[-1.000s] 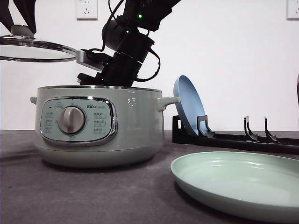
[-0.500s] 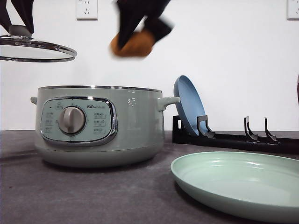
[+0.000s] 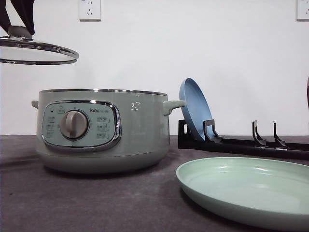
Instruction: Transfer potato from steamer to green plate
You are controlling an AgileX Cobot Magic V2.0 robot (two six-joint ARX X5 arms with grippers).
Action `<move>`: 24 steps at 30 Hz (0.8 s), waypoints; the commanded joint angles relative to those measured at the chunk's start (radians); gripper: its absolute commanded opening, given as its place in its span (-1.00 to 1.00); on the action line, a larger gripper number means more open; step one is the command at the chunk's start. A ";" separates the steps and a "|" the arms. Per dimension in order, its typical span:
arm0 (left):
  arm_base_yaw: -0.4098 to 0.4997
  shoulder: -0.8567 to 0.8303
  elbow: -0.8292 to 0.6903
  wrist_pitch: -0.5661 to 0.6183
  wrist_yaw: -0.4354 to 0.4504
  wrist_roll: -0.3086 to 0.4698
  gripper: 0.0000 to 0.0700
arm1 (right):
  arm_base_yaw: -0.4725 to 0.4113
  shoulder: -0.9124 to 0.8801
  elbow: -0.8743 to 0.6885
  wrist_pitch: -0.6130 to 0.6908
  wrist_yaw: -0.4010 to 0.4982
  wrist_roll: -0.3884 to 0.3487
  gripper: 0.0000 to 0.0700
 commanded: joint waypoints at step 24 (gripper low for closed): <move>-0.003 -0.019 0.045 0.021 0.009 -0.013 -1.00 | 0.003 -0.327 -1.250 0.821 0.000 0.272 -0.51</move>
